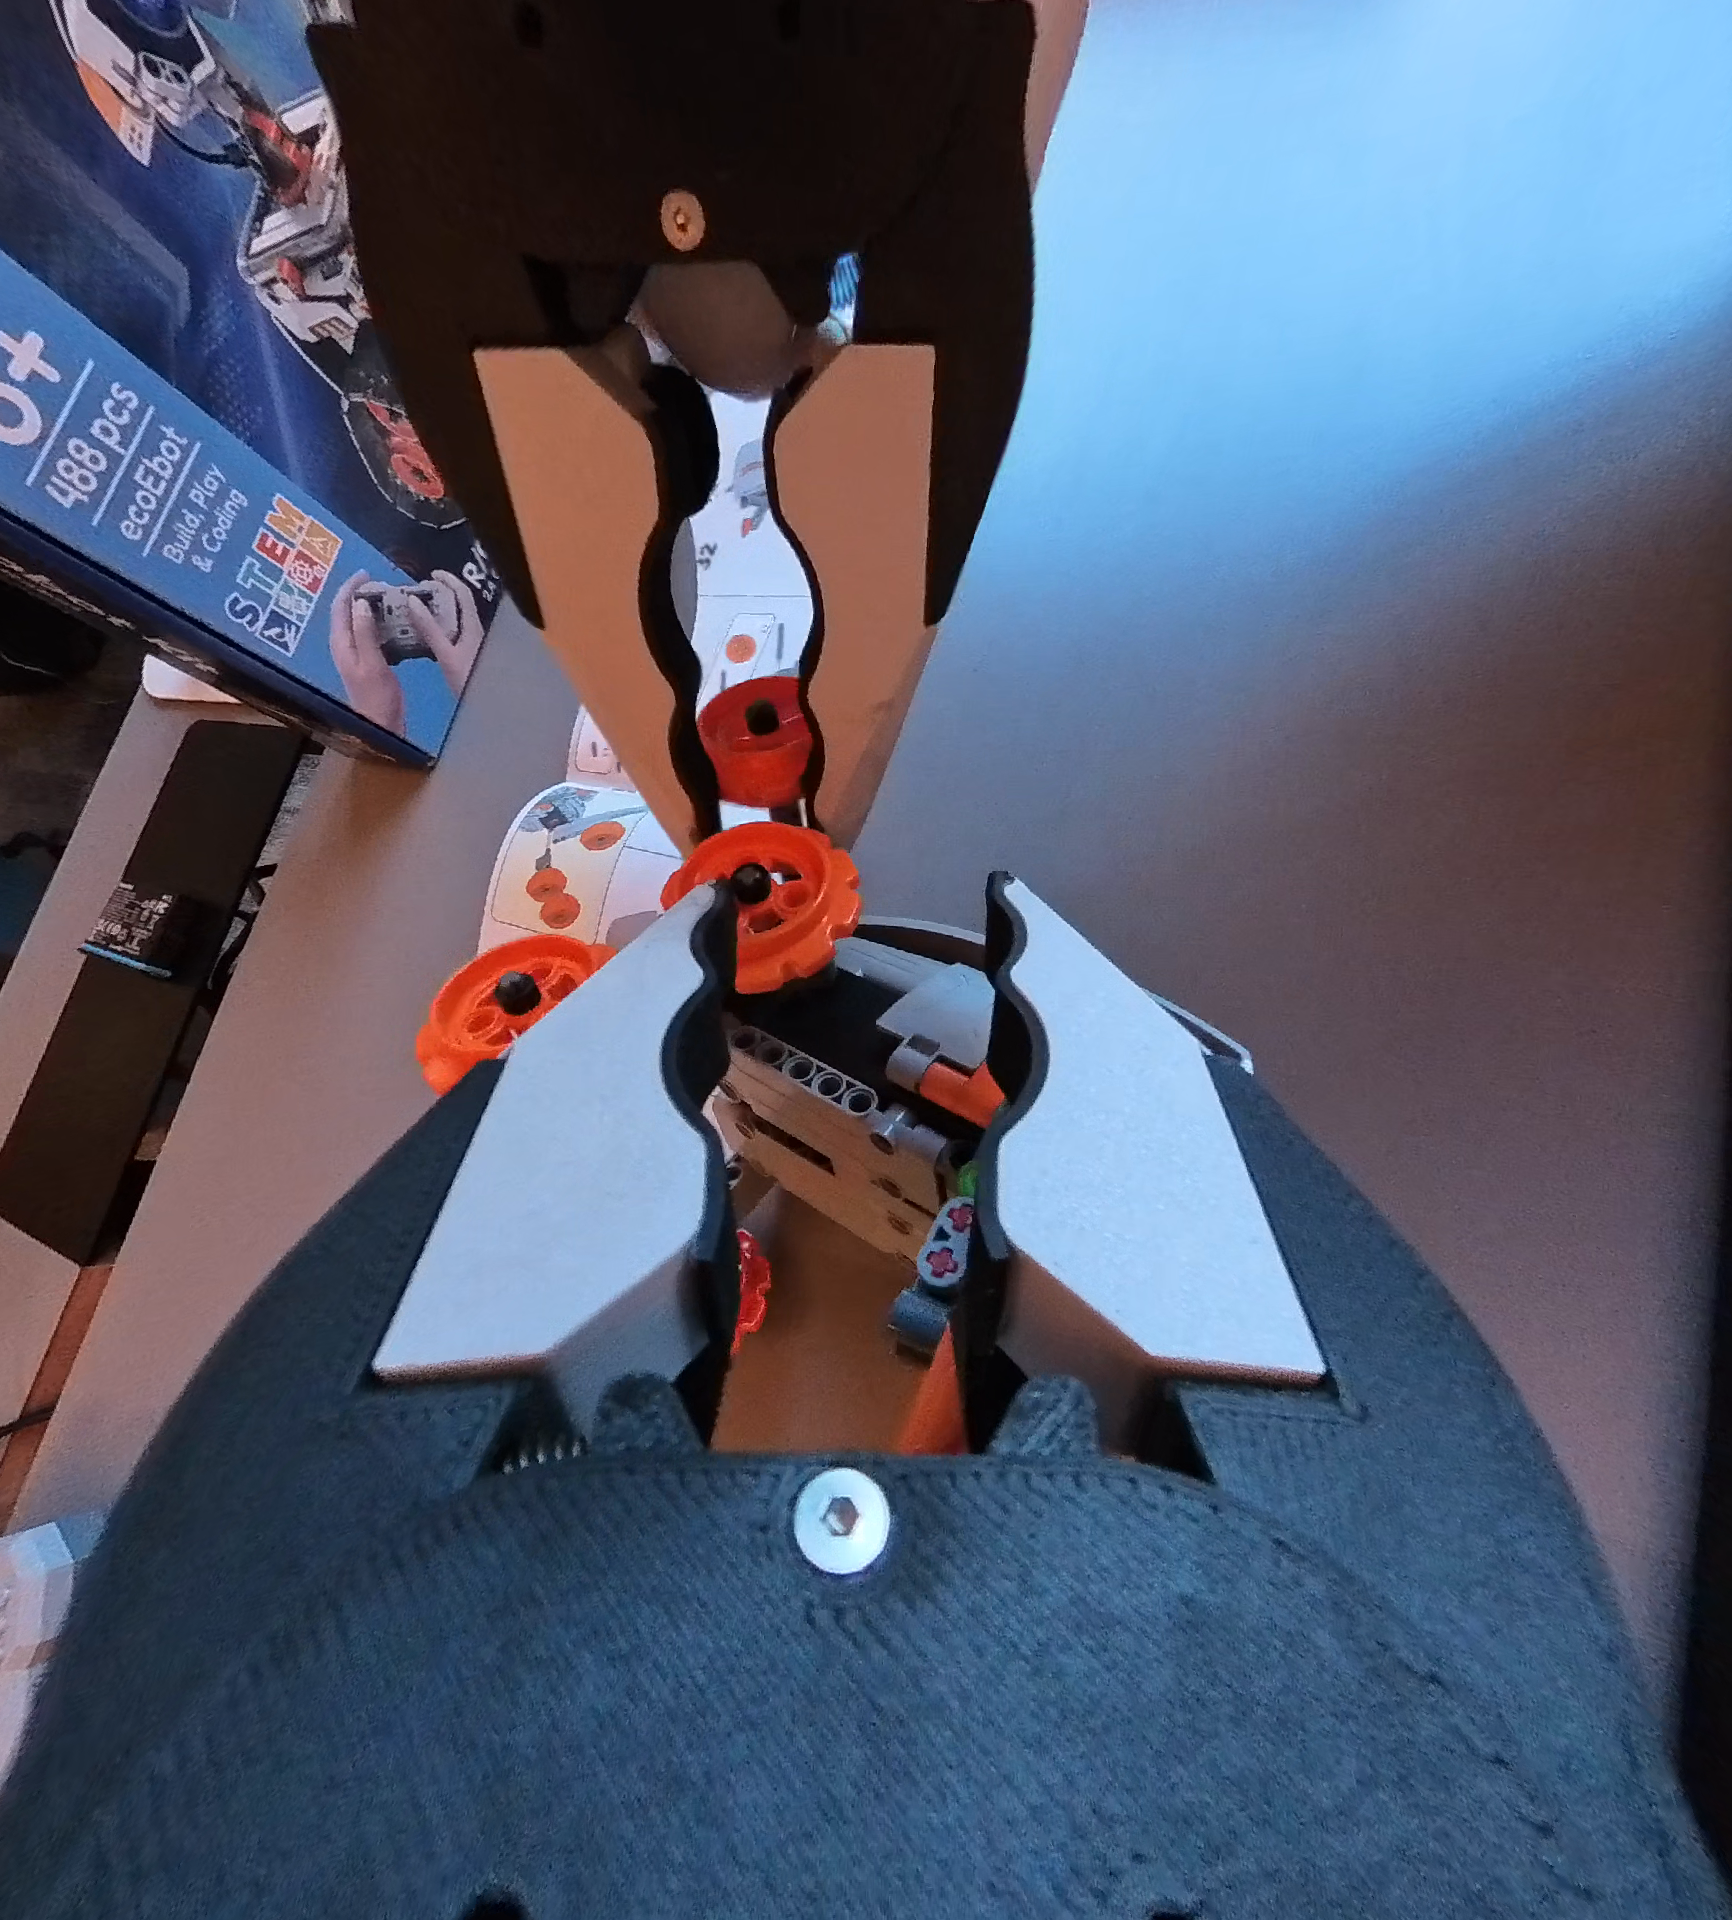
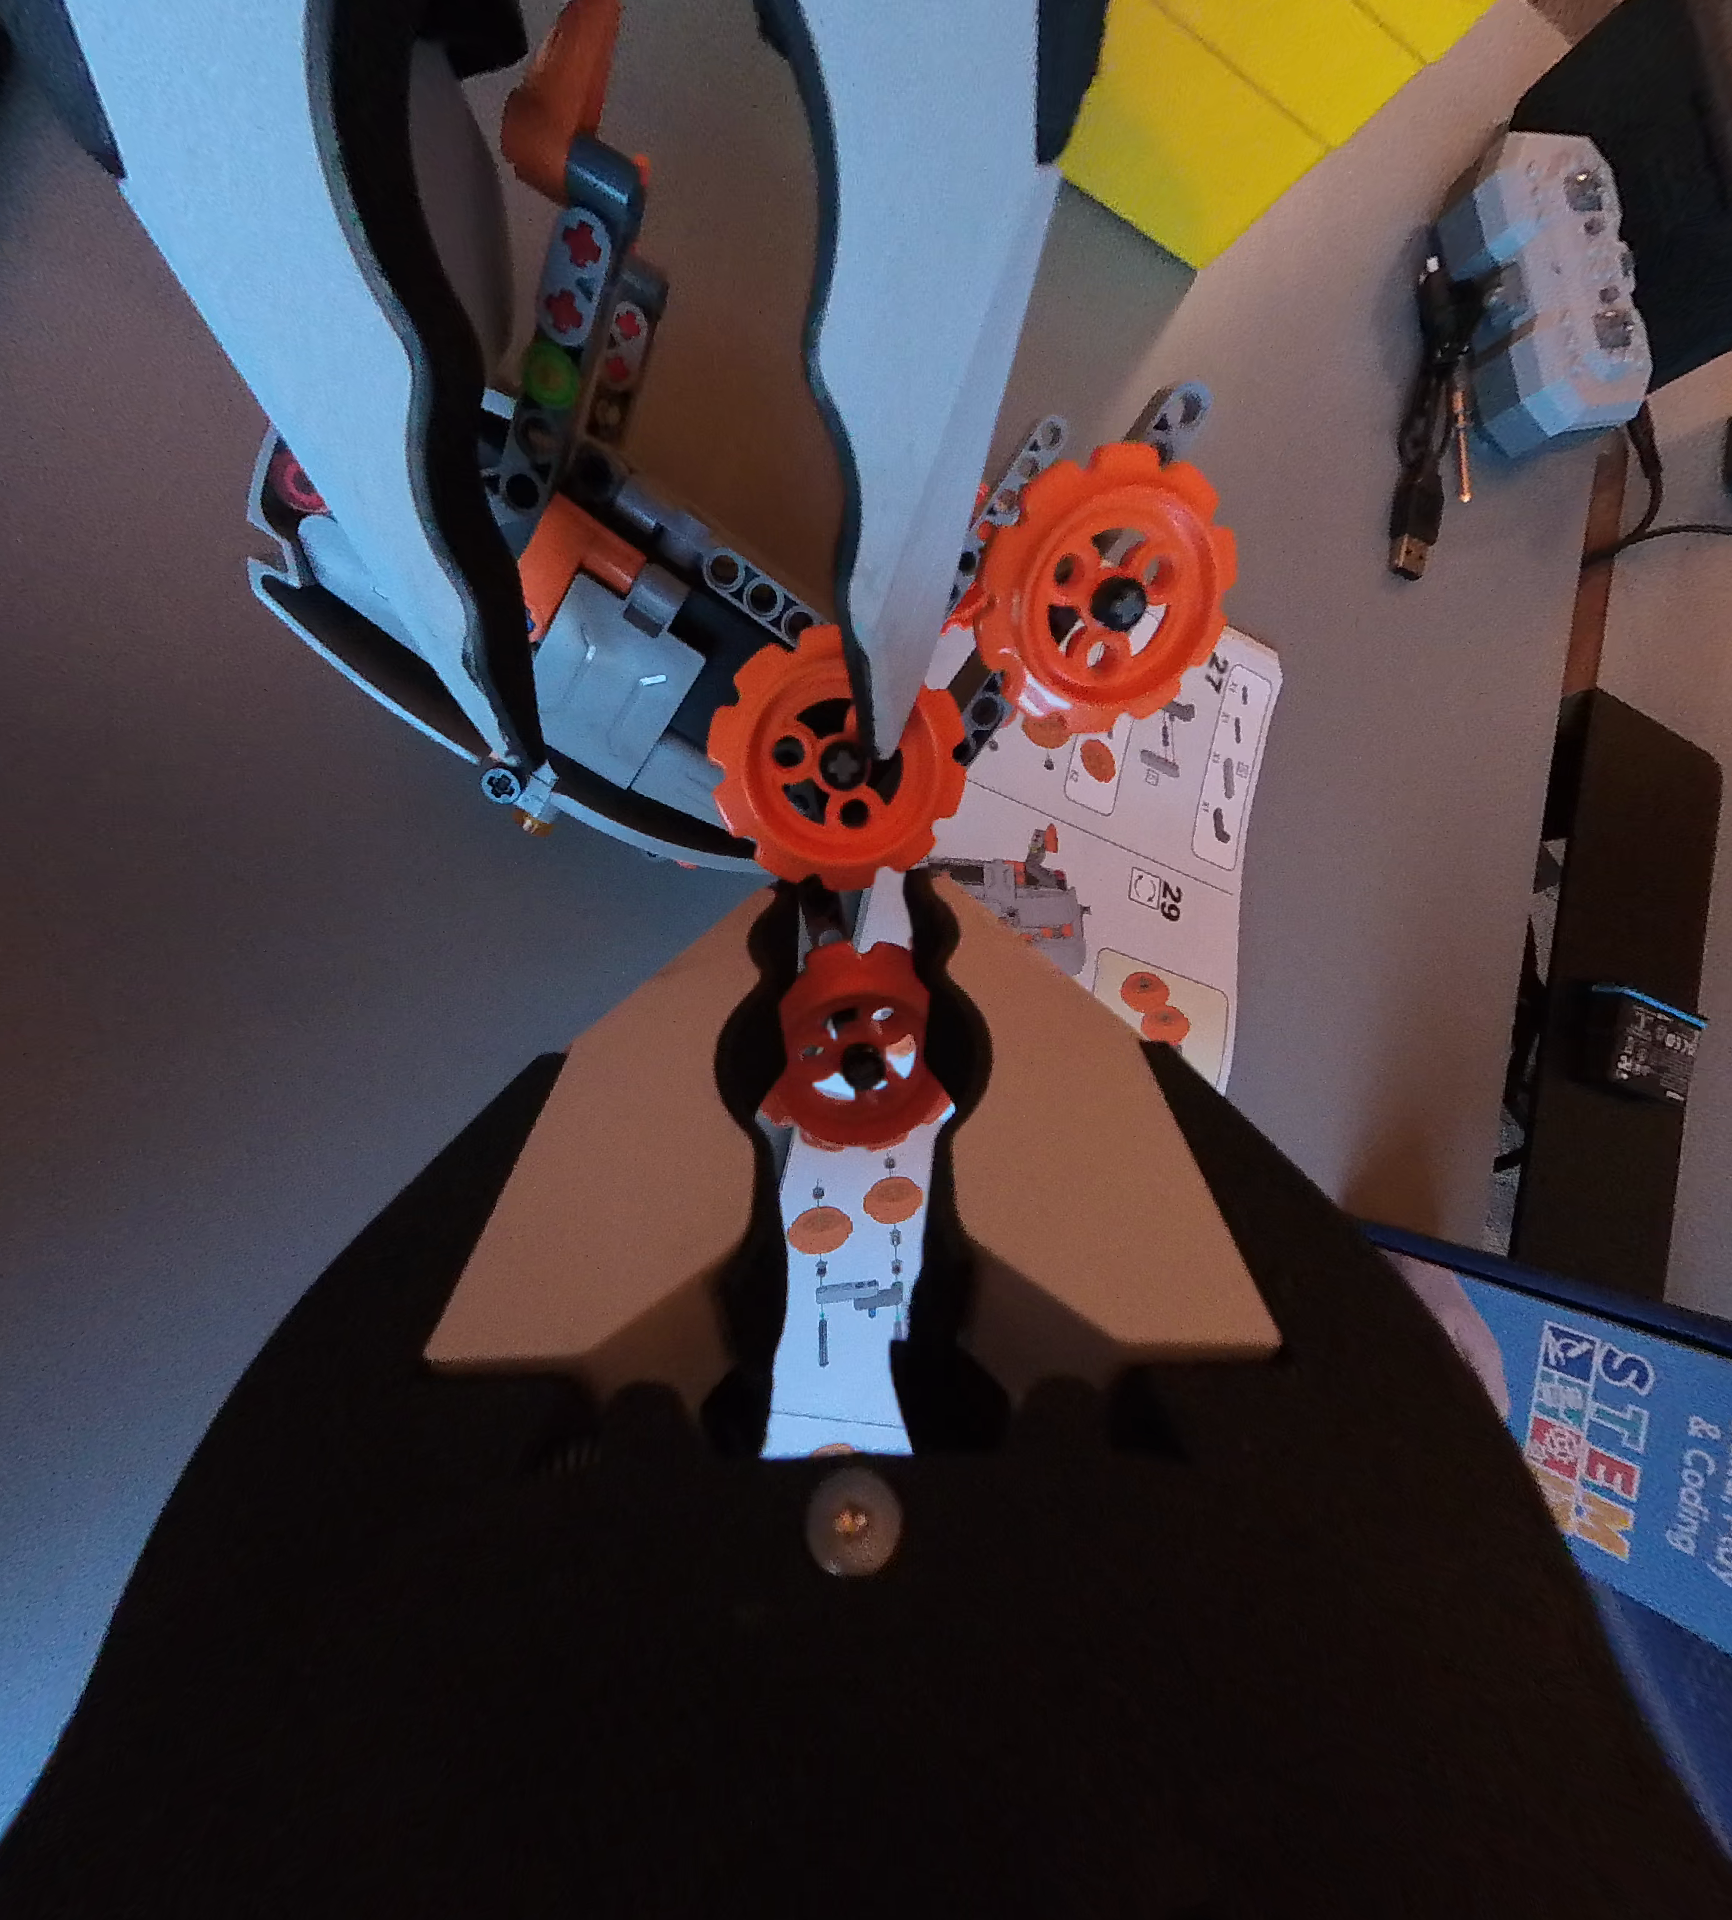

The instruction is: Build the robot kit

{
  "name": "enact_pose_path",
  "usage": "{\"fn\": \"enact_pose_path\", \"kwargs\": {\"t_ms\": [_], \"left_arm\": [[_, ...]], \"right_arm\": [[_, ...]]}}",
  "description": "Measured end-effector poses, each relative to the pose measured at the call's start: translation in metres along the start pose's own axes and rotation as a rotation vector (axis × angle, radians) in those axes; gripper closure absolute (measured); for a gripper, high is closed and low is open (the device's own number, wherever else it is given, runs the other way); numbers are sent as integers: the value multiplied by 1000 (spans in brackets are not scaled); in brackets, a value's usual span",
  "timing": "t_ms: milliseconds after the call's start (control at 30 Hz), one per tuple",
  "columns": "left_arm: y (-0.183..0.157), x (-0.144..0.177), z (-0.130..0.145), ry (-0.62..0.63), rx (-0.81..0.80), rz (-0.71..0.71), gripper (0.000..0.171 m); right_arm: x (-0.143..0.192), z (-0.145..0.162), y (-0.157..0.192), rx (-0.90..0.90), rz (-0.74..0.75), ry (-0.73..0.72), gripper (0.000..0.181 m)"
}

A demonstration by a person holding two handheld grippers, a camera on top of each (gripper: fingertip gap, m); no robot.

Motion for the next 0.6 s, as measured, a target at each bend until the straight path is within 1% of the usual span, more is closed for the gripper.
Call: {"fn": "enact_pose_path", "kwargs": {"t_ms": [200,300,400,500,600], "left_arm": [[1,1,1,2,2,-1,125],[2,1,1,-5,22,2,125],[2,0,1,-7,23,5,125],[2,1,1,-4,21,6,125],[3,1,1,-3,26,5,125]], "right_arm": [[3,1,0,-49,9,-17,159],[5,2,0,-60,5,-14,155],[5,2,3,-11,16,-3,155],[4,-1,4,54,41,28,160],[2,-3,0,40,2,40,160]]}}
Point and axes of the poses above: each gripper's, where its closed fingertips meet, x back along the fingers, z out of its underside, y = z × x across the jaws, the point moved 9 cm from there along x, back along the fingers, and after that the axes turned 1 degree about -z, right-handed, at the moved point
